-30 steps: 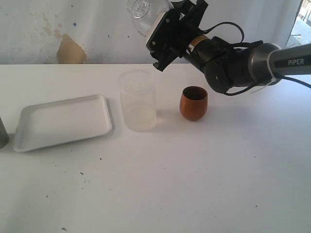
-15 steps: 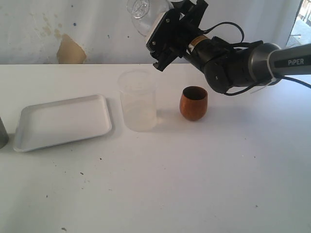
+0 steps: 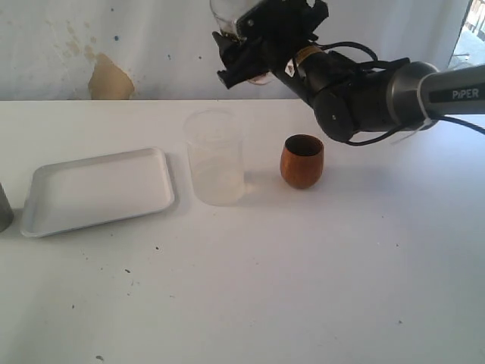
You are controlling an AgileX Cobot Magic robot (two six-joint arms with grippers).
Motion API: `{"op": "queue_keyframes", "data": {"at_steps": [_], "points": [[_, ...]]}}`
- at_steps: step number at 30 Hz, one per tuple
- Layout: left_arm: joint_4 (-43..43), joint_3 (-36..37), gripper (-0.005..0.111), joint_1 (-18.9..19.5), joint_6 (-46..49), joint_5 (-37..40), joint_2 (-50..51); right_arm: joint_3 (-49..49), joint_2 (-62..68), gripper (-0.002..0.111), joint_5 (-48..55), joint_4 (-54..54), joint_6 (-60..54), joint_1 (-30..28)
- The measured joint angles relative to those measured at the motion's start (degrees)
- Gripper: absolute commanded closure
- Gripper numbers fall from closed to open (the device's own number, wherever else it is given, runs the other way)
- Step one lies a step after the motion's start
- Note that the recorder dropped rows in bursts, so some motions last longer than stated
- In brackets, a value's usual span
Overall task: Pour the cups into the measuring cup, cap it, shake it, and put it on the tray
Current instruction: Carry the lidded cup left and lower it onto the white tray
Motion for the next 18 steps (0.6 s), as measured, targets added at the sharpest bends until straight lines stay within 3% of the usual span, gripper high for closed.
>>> {"op": "queue_keyframes", "data": {"at_steps": [12,18], "points": [[0.00,0.00,0.107,0.00,0.00,0.00,0.00,0.00,-4.91,0.108,3.24,-8.52,34.99,8.97],[0.00,0.00,0.107,0.00,0.00,0.00,0.00,-2.36,-1.08,0.108,13.61,-9.72,39.46,14.48]]}}
